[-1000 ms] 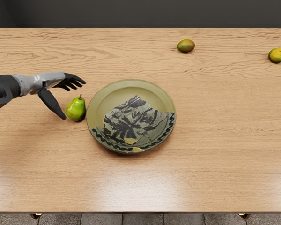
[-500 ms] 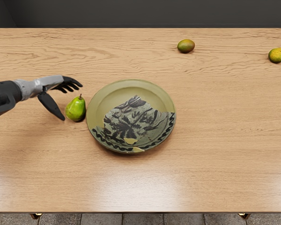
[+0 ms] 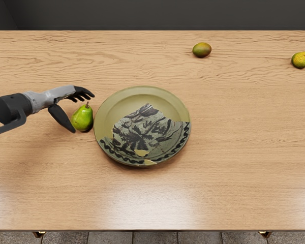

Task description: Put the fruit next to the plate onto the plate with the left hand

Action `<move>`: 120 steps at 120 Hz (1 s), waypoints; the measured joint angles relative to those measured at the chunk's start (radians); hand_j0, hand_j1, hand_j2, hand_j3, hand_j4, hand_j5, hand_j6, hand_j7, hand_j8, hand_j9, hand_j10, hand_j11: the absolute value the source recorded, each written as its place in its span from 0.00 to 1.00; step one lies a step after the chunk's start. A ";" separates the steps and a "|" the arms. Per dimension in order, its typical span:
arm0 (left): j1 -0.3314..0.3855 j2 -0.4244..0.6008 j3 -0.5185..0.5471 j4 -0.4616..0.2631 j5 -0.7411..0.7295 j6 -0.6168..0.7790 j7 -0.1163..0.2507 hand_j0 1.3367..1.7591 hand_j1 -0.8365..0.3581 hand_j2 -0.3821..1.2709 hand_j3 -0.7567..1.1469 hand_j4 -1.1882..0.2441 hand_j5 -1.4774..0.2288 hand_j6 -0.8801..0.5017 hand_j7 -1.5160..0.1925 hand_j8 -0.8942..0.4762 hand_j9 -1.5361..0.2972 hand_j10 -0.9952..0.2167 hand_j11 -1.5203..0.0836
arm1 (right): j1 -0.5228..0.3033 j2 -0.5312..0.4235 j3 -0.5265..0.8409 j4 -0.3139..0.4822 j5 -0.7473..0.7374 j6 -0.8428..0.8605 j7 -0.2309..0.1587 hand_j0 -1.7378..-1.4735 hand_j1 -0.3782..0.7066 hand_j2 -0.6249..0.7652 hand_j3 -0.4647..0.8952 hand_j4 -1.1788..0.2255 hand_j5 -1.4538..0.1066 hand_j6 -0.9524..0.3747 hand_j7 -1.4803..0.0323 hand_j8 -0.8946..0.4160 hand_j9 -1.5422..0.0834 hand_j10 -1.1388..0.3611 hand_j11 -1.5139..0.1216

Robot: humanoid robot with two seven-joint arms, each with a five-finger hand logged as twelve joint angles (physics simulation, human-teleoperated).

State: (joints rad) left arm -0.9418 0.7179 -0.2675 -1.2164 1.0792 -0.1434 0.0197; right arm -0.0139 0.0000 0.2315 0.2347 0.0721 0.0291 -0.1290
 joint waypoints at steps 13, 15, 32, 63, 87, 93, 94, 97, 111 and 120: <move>0.005 -0.001 0.001 0.002 0.001 0.005 -0.001 0.76 0.73 0.27 0.40 0.64 0.66 0.44 0.68 0.45 0.65 0.60 0.73 | 0.001 0.000 0.000 0.000 0.000 0.000 0.000 0.30 0.06 0.45 0.34 0.82 0.91 0.70 0.96 0.66 0.93 0.74 0.90; 0.005 -0.005 0.001 0.002 0.002 0.006 -0.001 0.76 0.72 0.27 0.40 0.64 0.66 0.44 0.68 0.45 0.65 0.60 0.73 | 0.001 0.000 0.000 0.000 0.000 0.000 0.000 0.30 0.06 0.45 0.34 0.82 0.91 0.70 0.96 0.66 0.93 0.74 0.90; 0.005 -0.012 0.001 0.004 0.002 0.008 -0.001 0.76 0.71 0.27 0.40 0.63 0.65 0.43 0.67 0.45 0.64 0.59 0.72 | 0.002 0.000 -0.001 0.000 0.000 0.000 0.000 0.30 0.06 0.45 0.34 0.82 0.91 0.70 0.96 0.66 0.93 0.74 0.90; 0.017 -0.040 0.007 0.014 0.020 0.028 -0.001 0.76 0.70 0.27 0.40 0.62 0.64 0.42 0.66 0.44 0.63 0.58 0.71 | 0.002 0.000 -0.001 0.000 0.000 0.000 0.000 0.30 0.06 0.45 0.34 0.82 0.91 0.70 0.96 0.66 0.93 0.74 0.90; 0.015 -0.042 0.015 0.019 0.032 0.043 -0.001 0.76 0.70 0.27 0.40 0.62 0.64 0.42 0.66 0.43 0.63 0.57 0.71 | 0.002 0.000 -0.001 -0.001 0.000 0.000 0.000 0.30 0.06 0.45 0.34 0.82 0.91 0.70 0.96 0.66 0.93 0.74 0.90; 0.015 -0.042 0.015 0.020 0.033 0.044 -0.001 0.76 0.70 0.27 0.40 0.62 0.64 0.42 0.66 0.43 0.63 0.57 0.71 | 0.002 0.000 -0.001 -0.001 0.000 0.000 0.000 0.30 0.06 0.45 0.34 0.82 0.91 0.70 0.96 0.66 0.93 0.74 0.90; 0.014 -0.042 0.015 0.020 0.033 0.044 -0.001 0.76 0.70 0.27 0.40 0.62 0.64 0.42 0.66 0.43 0.63 0.57 0.71 | 0.002 0.000 -0.001 -0.001 0.000 0.000 0.000 0.30 0.06 0.45 0.34 0.82 0.91 0.70 0.96 0.66 0.93 0.74 0.90; 0.014 -0.041 0.015 0.021 0.033 0.044 -0.001 0.76 0.70 0.27 0.40 0.62 0.64 0.42 0.66 0.43 0.63 0.57 0.71 | 0.002 0.000 -0.001 -0.001 0.000 0.000 0.000 0.30 0.06 0.45 0.34 0.82 0.91 0.70 0.96 0.66 0.93 0.74 0.90; 0.014 -0.040 0.017 0.022 0.034 0.040 -0.001 0.76 0.68 0.27 0.40 0.61 0.63 0.41 0.65 0.42 0.62 0.56 0.70 | 0.002 0.000 -0.001 -0.001 0.000 0.000 0.000 0.30 0.06 0.45 0.34 0.82 0.91 0.70 0.96 0.66 0.93 0.74 0.90; 0.011 -0.040 0.019 0.022 0.034 0.037 -0.001 0.76 0.67 0.27 0.40 0.60 0.62 0.40 0.64 0.41 0.61 0.55 0.68 | 0.002 0.000 -0.001 -0.002 0.000 0.000 0.000 0.30 0.06 0.45 0.34 0.82 0.91 0.70 0.96 0.66 0.93 0.74 0.90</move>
State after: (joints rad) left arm -0.9312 0.6780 -0.2483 -1.1949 1.1135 -0.1069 0.0184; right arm -0.0123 0.0000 0.2302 0.2332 0.0721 0.0291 -0.1290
